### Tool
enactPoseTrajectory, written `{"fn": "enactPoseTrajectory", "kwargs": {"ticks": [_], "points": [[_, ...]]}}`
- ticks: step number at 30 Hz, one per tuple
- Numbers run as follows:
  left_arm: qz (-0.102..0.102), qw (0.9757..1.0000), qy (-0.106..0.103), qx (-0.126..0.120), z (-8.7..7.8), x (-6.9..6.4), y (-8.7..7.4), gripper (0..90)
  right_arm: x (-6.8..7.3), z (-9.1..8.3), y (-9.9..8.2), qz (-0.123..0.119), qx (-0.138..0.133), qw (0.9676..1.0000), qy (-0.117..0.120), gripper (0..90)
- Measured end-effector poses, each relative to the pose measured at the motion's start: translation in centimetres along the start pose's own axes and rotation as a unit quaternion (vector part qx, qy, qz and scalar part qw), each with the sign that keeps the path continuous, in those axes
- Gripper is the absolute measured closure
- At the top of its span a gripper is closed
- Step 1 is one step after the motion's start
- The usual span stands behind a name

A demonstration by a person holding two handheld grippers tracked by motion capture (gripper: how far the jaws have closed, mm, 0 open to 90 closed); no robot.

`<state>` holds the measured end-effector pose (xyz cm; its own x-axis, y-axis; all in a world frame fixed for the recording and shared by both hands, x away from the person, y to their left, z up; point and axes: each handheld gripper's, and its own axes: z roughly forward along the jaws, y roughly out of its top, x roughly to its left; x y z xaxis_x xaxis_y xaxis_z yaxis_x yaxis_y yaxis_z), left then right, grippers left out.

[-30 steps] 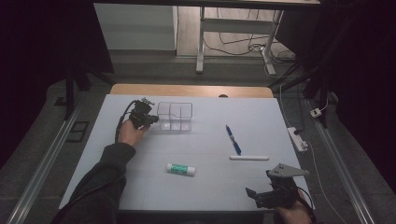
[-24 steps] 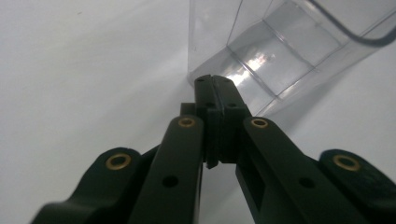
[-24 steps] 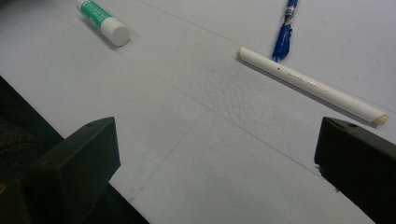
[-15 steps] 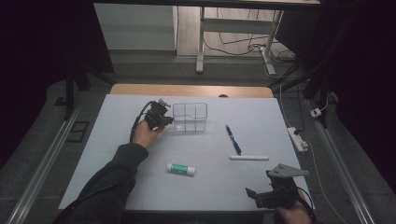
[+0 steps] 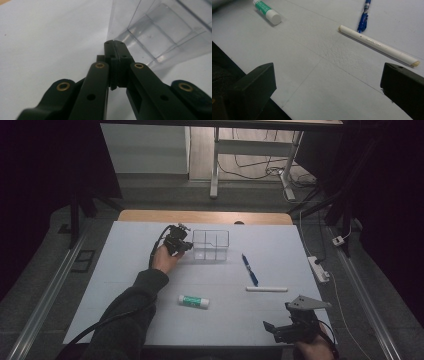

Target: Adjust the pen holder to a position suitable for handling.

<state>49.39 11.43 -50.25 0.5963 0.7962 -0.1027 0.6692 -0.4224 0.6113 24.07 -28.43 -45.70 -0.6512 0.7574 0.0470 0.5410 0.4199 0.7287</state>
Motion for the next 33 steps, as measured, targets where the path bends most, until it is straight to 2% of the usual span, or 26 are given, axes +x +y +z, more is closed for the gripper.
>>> {"fn": "enactPoseTrajectory", "kwargs": {"ticks": [3,4,7,10,11,12,14,17,18,21,30,33], "points": [[0.000,1.0000,-0.001,0.002,-0.2,0.2,0.0,88.9,0.0,0.0,0.0,-0.001,-0.001,1.0000,-0.001,0.0],[0.009,0.9999,0.005,0.006,-0.7,0.4,-0.1,88.8,0.0,-0.1,0.0,0.000,-0.001,1.0000,-0.001,0.0],[0.015,0.9998,0.009,0.006,-1.5,0.5,-0.3,85.4,0.0,-0.1,0.0,0.001,-0.002,1.0000,0.000,0.0],[0.020,0.9998,0.001,-0.007,-3.1,0.8,-0.9,73.4,0.0,-0.1,0.0,0.001,-0.002,1.0000,0.001,0.0],[0.024,0.9996,0.001,-0.012,-4.2,0.7,-1.3,69.8,0.0,-0.1,0.0,0.000,-0.001,1.0000,0.000,0.0],[0.024,0.9996,0.001,-0.012,-4.2,0.7,-1.3,67.0,0.0,-0.1,0.0,0.000,-0.001,1.0000,0.000,0.0],[0.028,0.9994,-0.003,-0.019,-5.3,0.6,-1.8,59.4,0.0,0.0,0.0,0.000,0.000,1.0000,-0.001,0.0],[0.030,0.9990,-0.011,-0.032,-6.8,0.1,-2.5,54.0,0.0,0.0,0.0,0.001,0.000,1.0000,0.000,0.0],[0.030,0.9988,-0.013,-0.035,-7.2,-0.1,-2.7,46.3,0.0,0.0,0.0,0.001,0.000,1.0000,0.000,0.0],[0.032,0.9977,-0.032,-0.051,-8.7,-0.9,-3.8,39.5,0.0,0.0,0.0,0.002,0.000,1.0000,-0.001,0.0],[0.054,0.9953,-0.053,-0.060,-11.3,-2.7,-5.7,24.7,0.0,-0.1,0.0,0.004,-0.004,1.0000,-0.001,0.0],[0.058,0.9947,-0.058,-0.061,-11.7,-3.1,-6.2,19.3,-0.1,-0.1,0.0,0.006,-0.004,1.0000,0.000,0.0]]}}
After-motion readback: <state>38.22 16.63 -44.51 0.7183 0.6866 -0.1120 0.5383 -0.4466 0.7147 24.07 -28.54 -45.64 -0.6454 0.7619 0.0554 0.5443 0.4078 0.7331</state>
